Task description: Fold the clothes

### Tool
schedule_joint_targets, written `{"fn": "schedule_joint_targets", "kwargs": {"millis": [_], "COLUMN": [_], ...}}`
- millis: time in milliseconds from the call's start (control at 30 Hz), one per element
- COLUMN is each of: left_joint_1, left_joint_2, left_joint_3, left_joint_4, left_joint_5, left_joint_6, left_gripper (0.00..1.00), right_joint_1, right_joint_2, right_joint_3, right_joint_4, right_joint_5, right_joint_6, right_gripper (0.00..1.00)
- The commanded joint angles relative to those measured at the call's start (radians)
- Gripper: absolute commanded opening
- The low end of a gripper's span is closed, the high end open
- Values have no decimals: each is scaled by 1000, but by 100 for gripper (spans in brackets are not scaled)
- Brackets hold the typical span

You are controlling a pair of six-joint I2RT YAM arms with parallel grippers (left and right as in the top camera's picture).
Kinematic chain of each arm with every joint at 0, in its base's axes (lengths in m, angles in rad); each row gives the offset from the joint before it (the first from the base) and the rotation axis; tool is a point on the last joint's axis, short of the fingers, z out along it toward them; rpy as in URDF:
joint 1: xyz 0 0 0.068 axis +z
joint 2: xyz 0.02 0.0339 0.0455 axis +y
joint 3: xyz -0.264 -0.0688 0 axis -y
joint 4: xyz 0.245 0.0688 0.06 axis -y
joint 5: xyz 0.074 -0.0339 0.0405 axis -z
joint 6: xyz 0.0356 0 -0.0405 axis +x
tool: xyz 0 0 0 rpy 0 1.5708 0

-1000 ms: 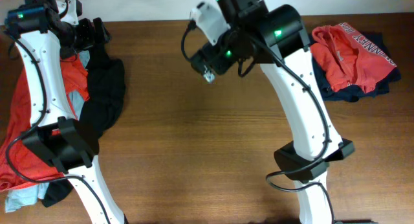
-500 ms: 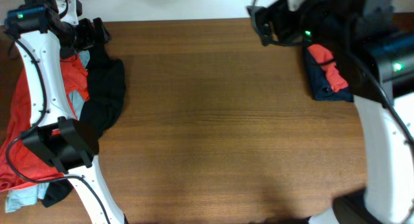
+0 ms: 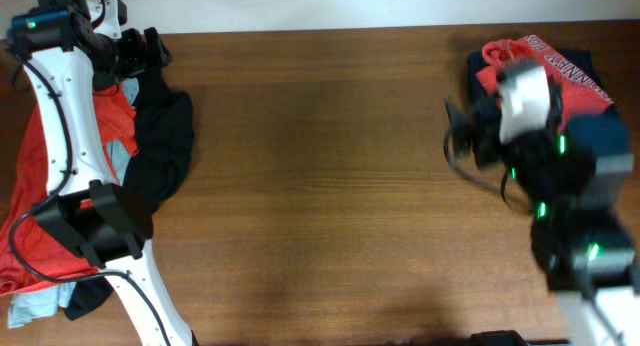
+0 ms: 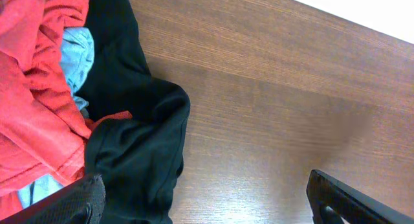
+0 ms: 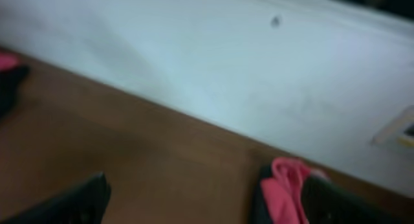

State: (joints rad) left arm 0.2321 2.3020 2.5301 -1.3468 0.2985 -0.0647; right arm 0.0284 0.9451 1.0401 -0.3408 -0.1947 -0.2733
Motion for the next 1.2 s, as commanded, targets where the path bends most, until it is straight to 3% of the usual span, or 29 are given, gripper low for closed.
{"fn": "schedule_joint_targets", "kwargs": {"millis": [0,33,267,500,900,1167], "left_joint_1": [-3,-3,-3,-3,-3,-3], "left_joint_2": [5,5,5,5,5,5], "left_joint_3": [-7,-7,-7,-7,-7,-7], "left_joint_4": [-1,0,-1,-1,0,-1], "left_joint_5": [-1,-1,-1,-1,-1,-1], "left_joint_6": [12,12,12,12,12,12], "left_gripper": [99,99,99,99,99,99], "right_joint_1": [-55,-68,-83,-83,-80,-80], "right_joint_2": [-192,-290,-599,-773,-936,-941], "right_joint_3": [-291,-431,-812,-990,-1035,-1035], "right_joint_4": [139,207,314,317,278,278], "right_joint_5": [-45,-43,23,32,39,39], "right_joint_6": [-1,22,159,200,238,238], "right_gripper": [99,99,98,98,98,98]}}
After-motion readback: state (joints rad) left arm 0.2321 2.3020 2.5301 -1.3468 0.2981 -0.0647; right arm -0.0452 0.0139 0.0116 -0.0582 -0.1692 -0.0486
